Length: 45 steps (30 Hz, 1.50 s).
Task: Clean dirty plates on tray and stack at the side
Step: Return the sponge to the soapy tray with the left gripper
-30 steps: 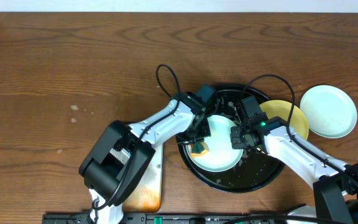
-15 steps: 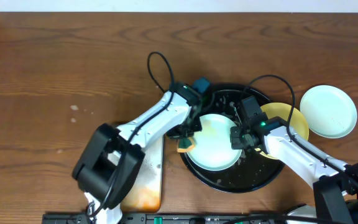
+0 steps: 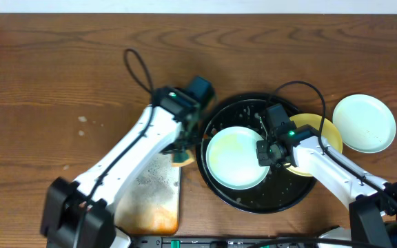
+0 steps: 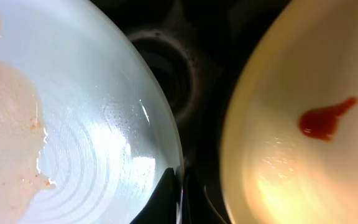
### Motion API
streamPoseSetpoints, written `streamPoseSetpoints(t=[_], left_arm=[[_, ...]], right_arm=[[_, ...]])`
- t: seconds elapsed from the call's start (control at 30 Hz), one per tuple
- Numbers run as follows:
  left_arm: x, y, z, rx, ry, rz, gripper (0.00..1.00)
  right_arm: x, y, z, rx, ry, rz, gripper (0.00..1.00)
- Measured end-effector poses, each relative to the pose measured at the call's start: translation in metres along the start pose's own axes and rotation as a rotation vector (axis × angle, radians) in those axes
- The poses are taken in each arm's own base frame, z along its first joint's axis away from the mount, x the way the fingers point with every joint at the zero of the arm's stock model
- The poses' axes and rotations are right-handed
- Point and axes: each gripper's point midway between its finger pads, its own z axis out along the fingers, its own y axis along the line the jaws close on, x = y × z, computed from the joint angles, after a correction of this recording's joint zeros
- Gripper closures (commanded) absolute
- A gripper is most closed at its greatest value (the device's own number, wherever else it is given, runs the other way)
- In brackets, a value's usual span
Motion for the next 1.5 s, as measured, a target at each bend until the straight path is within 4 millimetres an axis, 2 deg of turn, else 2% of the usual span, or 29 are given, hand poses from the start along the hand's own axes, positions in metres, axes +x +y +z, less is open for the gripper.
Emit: streamPoseSetpoints(t=[0.1,0.17,0.27,0.4,0.47,0.53,0.57,0.6,0.67,0.7,0.77,0.87,0.9,1.0,1.27,1.5], left_arm=[[-0.005,0.027,-0.002,-0.028,-0.023,-0.054,0.92],[-0.003,0.045,0.006,-0.052,-0.018,-0.087,0.92],[0.002,0.068,0.033,-0.094,0.003,-0.125,0.92],[0.01,0.084,0.066,-0.109,0.039,-0.145,0.92],[0.015,0.089,0.078,-0.105,0.062,-0.153,0.88],[0.018,0.093,0.085,-0.104,0.075,-0.149,0.75],[0.019,0.094,0.087,-0.103,0.078,-0.15,0.7],[0.019,0.094,0.087,-0.099,0.08,-0.153,0.66],[0.019,0.094,0.088,-0.095,0.082,-0.143,0.47],[0.018,0.093,0.088,-0.091,0.082,-0.139,0.41],[0.019,0.093,0.088,-0.087,0.084,-0.135,0.34],[0.019,0.092,0.088,-0.085,0.086,-0.132,0.31],[0.019,0.092,0.088,-0.085,0.086,-0.132,0.21],[0.019,0.092,0.088,-0.084,0.086,-0.127,0.18],[0.019,0.092,0.088,-0.084,0.086,-0.125,0.16],[0.019,0.092,0.088,-0.084,0.086,-0.125,0.15]], right_arm=[[-0.003,-0.003,-0.005,0.017,-0.016,-0.009,0.99],[-0.004,-0.005,-0.009,0.025,-0.024,-0.013,0.99],[-0.004,-0.006,-0.01,0.032,-0.025,-0.021,0.99],[-0.004,-0.007,-0.01,0.036,-0.023,-0.047,0.99],[-0.001,-0.007,-0.012,0.038,-0.005,-0.067,0.96],[0.003,-0.007,-0.014,0.034,0.016,-0.076,0.79],[0.006,-0.006,-0.014,0.027,0.029,-0.086,0.75],[0.008,-0.006,-0.014,0.023,0.038,-0.091,0.74],[0.009,-0.003,-0.014,0.009,0.042,-0.093,0.73],[0.009,-0.002,-0.014,0.003,0.039,-0.093,0.73],[0.006,0.0,-0.014,-0.007,0.031,-0.092,0.73],[0.001,0.004,-0.013,-0.025,0.01,-0.087,0.76],[-0.001,0.005,-0.011,-0.032,0.002,-0.085,0.77],[-0.004,0.009,-0.004,-0.054,-0.002,-0.064,0.79],[0.007,-0.001,0.01,-0.033,0.063,0.0,0.84],[0.011,0.013,0.007,-0.122,0.08,-0.077,0.86]])
